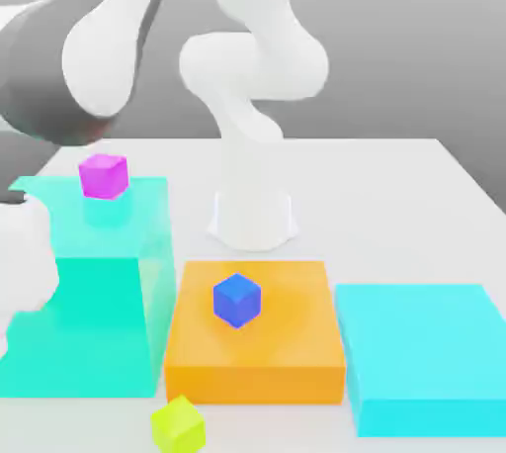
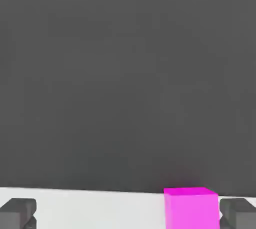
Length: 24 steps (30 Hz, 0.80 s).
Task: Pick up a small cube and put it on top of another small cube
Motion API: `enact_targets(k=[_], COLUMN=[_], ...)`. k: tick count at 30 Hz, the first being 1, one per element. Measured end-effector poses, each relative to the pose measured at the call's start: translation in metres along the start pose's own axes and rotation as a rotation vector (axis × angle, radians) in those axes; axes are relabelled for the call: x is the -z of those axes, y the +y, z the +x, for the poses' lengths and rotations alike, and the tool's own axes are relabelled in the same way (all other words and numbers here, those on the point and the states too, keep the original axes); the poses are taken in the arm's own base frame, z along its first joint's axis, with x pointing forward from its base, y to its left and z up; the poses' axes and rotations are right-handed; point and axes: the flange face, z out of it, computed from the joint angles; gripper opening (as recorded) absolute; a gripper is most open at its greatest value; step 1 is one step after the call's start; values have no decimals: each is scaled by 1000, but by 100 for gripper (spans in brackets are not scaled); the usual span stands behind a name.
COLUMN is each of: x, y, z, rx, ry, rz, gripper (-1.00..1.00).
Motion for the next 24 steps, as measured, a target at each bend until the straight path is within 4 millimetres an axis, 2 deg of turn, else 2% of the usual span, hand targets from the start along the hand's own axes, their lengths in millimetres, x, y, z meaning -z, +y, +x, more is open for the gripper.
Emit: enact_targets(k=[5, 8, 9, 14, 15, 17, 20, 24], x=[-79, -130, -145, -145, -153, -137, -96, -74], y=[50, 61, 63, 63, 65, 63, 55, 8], z=[9, 7, 5, 5, 4, 6, 4, -37], rx=[16, 20, 20, 20, 20, 20, 25, 67], ry=[-75, -87, -88, -89, -90, -90, -90, -90], rz=[-72, -84, -85, -83, -84, -84, -84, -89], gripper=[0, 0, -100, -100, -100, -100, -100, -100])
